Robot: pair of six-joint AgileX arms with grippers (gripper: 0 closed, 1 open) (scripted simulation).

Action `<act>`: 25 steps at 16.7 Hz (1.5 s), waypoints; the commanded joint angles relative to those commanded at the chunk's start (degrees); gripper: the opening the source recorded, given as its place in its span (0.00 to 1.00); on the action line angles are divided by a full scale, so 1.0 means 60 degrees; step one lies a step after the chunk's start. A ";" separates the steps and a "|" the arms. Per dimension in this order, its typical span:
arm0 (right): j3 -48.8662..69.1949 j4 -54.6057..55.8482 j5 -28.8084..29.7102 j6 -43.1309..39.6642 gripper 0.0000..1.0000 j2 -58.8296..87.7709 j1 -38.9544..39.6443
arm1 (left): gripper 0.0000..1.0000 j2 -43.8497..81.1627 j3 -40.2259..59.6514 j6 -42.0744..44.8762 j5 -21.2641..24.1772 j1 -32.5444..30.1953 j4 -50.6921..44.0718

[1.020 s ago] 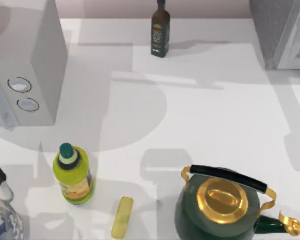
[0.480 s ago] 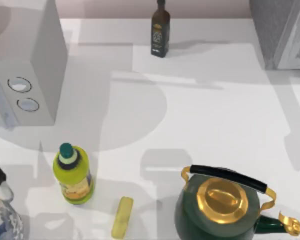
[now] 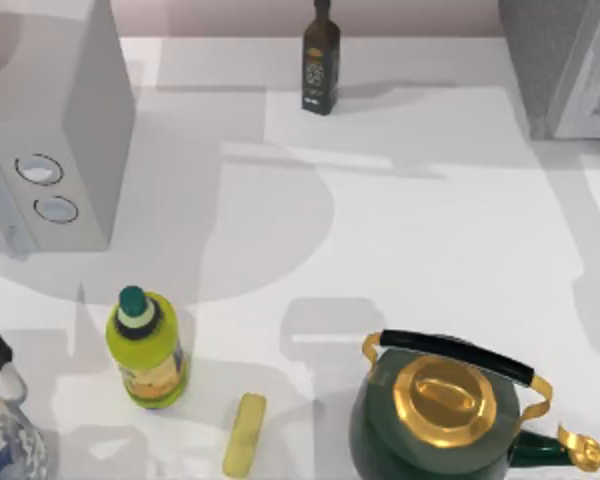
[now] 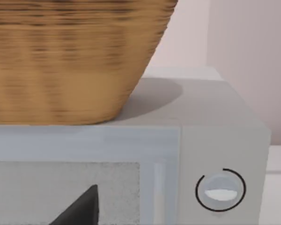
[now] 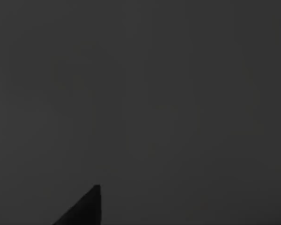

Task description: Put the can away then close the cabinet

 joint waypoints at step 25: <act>-2.4559 0.5988 -0.0984 -0.0131 1.00 -1.8487 -0.0965 | 1.00 0.0000 0.0000 0.0000 0.0000 0.0000 0.0000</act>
